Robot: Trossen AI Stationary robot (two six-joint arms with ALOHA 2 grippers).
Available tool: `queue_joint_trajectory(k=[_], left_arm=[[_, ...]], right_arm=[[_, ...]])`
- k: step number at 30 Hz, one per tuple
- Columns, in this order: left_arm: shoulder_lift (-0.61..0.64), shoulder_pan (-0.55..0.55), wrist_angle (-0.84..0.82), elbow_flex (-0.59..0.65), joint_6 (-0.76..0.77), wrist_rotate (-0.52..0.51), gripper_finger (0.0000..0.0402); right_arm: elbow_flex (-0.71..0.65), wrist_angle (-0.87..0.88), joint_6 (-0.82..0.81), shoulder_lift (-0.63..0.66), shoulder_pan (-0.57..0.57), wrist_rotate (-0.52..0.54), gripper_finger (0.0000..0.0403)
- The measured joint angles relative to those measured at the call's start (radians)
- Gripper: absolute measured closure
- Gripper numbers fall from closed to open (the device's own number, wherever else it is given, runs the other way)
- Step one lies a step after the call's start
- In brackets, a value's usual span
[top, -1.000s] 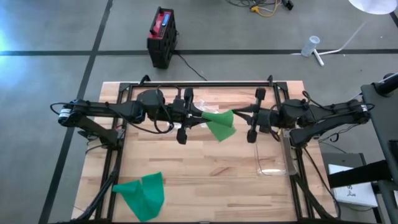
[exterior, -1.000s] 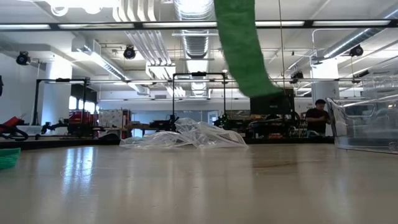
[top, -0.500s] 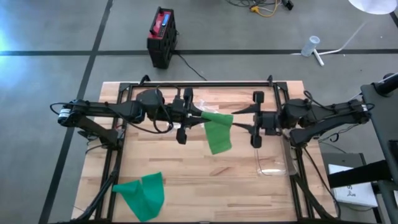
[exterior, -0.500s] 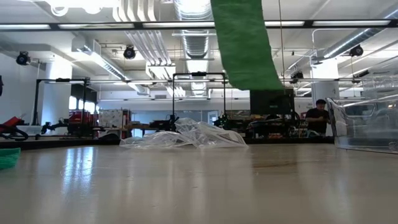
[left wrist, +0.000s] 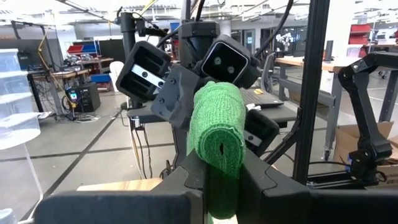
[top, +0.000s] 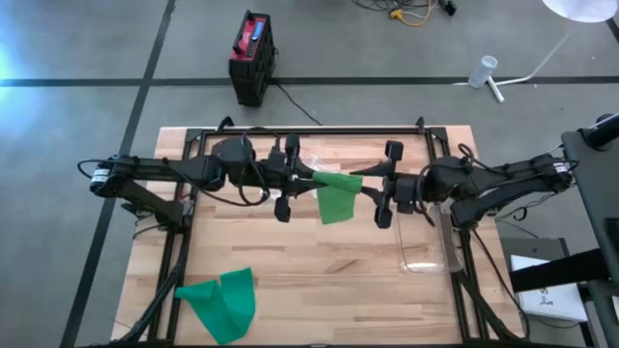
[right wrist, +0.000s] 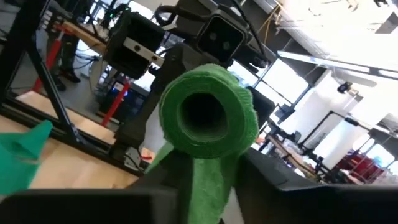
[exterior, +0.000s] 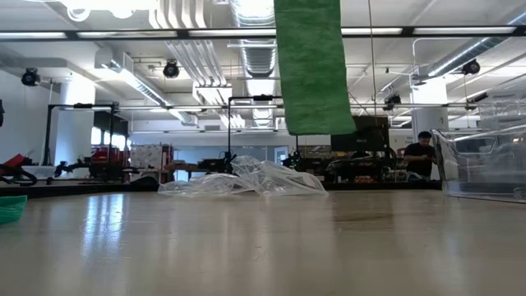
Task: Roll bandage
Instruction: Roll the green bandage
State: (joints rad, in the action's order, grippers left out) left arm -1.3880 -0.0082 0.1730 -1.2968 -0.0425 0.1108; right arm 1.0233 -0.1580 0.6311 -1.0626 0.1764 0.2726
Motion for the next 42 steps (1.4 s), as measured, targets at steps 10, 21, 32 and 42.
queue_joint_trajectory(k=[10,21,32,42], left_arm=[[-0.001,0.000,0.005,0.000,0.000,0.026,0.0372],[-0.002,0.000,0.019,0.000,0.000,0.061,0.0373],[-0.001,0.001,-0.011,0.000,-0.057,-0.048,0.0373],[-0.001,0.012,-0.056,0.000,-0.141,-0.108,0.0370]], right_arm=[[0.000,0.014,0.073,0.011,0.000,0.214,0.0396],[0.000,0.121,0.030,0.016,0.000,0.205,0.0401],[0.000,0.172,-0.022,0.074,0.039,0.198,0.0335],[0.000,0.164,-0.132,0.146,0.052,-0.006,0.0186]])
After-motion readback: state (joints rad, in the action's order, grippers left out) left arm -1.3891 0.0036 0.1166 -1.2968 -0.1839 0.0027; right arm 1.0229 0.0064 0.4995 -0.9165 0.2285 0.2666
